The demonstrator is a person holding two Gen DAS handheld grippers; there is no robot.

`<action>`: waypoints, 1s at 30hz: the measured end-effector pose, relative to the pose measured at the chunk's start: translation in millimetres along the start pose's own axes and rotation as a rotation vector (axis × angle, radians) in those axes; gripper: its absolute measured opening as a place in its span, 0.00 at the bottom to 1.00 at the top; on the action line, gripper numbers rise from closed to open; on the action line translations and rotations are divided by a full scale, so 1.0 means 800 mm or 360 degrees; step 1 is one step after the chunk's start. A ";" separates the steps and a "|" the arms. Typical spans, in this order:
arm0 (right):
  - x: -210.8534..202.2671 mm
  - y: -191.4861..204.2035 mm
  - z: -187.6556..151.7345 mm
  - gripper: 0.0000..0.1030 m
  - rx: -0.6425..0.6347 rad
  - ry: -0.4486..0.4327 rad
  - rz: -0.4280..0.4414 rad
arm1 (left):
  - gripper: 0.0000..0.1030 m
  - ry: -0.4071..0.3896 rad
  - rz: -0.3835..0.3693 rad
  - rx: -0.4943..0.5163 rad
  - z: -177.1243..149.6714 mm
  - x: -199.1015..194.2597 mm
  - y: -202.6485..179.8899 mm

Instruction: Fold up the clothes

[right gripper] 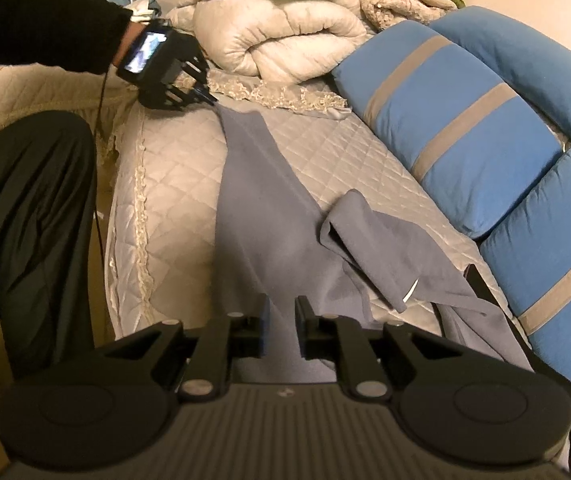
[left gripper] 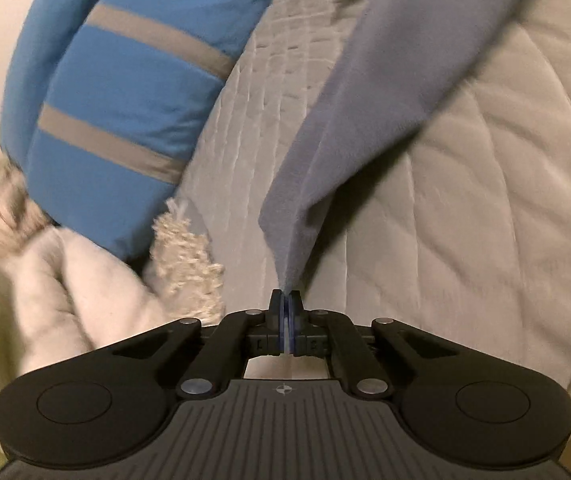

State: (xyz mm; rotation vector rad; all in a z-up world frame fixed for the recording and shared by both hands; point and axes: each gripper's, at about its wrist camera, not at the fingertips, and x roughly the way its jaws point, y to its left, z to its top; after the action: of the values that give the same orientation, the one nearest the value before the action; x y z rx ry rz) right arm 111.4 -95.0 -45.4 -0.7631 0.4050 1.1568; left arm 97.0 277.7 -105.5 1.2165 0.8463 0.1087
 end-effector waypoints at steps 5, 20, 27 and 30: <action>0.001 0.003 0.002 0.32 -0.0018 -0.0007 0.0020 | 0.02 0.0032 0.0043 0.0263 -0.023 -0.018 -0.032; -0.002 -0.001 0.000 0.37 0.0015 -0.0017 0.0017 | 0.15 0.0192 -0.0309 -0.0231 -0.063 -0.016 0.024; 0.002 0.000 -0.002 0.38 0.0019 0.0011 0.0011 | 0.53 -0.0041 -0.0498 -0.1278 -0.072 0.008 0.121; 0.003 0.000 -0.003 0.38 0.0029 0.0022 0.0011 | 0.53 -0.0056 -0.0496 -0.1429 -0.054 0.030 0.124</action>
State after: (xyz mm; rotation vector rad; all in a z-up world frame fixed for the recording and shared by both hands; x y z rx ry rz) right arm 112.1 -94.9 -48.5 -0.7544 0.4294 1.1537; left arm 121.6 360.9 -36.9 0.2414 0.8083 0.1868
